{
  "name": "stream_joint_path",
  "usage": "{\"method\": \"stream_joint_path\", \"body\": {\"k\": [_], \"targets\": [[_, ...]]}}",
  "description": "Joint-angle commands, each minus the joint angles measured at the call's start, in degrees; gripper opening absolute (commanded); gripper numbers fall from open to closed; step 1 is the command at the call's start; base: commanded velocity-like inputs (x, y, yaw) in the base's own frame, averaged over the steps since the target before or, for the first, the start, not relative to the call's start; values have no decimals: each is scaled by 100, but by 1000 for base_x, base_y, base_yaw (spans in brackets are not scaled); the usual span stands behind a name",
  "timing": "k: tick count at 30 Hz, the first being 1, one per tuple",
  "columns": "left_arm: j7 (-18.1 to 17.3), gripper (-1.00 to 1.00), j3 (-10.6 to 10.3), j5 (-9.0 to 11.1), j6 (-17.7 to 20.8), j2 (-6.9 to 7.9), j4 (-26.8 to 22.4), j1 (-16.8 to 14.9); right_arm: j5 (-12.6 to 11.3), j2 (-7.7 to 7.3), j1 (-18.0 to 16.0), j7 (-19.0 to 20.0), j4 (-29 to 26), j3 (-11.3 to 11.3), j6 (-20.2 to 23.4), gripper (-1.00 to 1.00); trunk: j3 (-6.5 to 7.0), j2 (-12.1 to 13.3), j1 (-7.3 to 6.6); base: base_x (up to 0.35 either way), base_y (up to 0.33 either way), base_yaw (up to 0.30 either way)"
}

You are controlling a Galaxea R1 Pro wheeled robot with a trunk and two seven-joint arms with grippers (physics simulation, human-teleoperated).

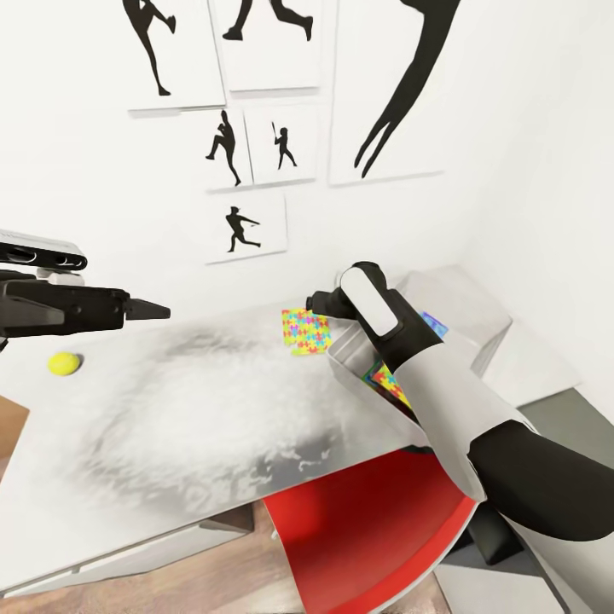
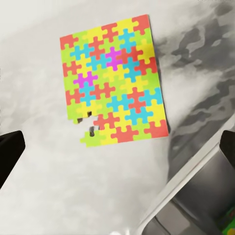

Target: Put all the toys in the child's room - the three board games (two on the bed and one on the table), the two jigsaw puzzles on the table, and the tennis ball on the table - inside the toy box on the table in the child's room.

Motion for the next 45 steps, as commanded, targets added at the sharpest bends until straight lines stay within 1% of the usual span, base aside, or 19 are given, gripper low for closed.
{"method": "stream_joint_path", "body": {"k": [1,16,30,45], "targets": [[-29,100,-19,6,61,7,1,-10,-52,0,-7,-59,-11,9,6,100,-20,-12,3,0,0,0],[-29,100,-18,6,61,7,1,-10,-48,0,-7,-59,-56,85,0,100,-160,-12,3,0,0,0],[-29,100,-12,6,61,7,1,-10,-48,0,-7,-56,-188,98,3,100,-292,-12,3,0,0,0],[-29,100,-1,5,61,7,1,-10,-48,0,-7,-61,-212,98,0,100,-432,-12,3,0,0,0]]}}
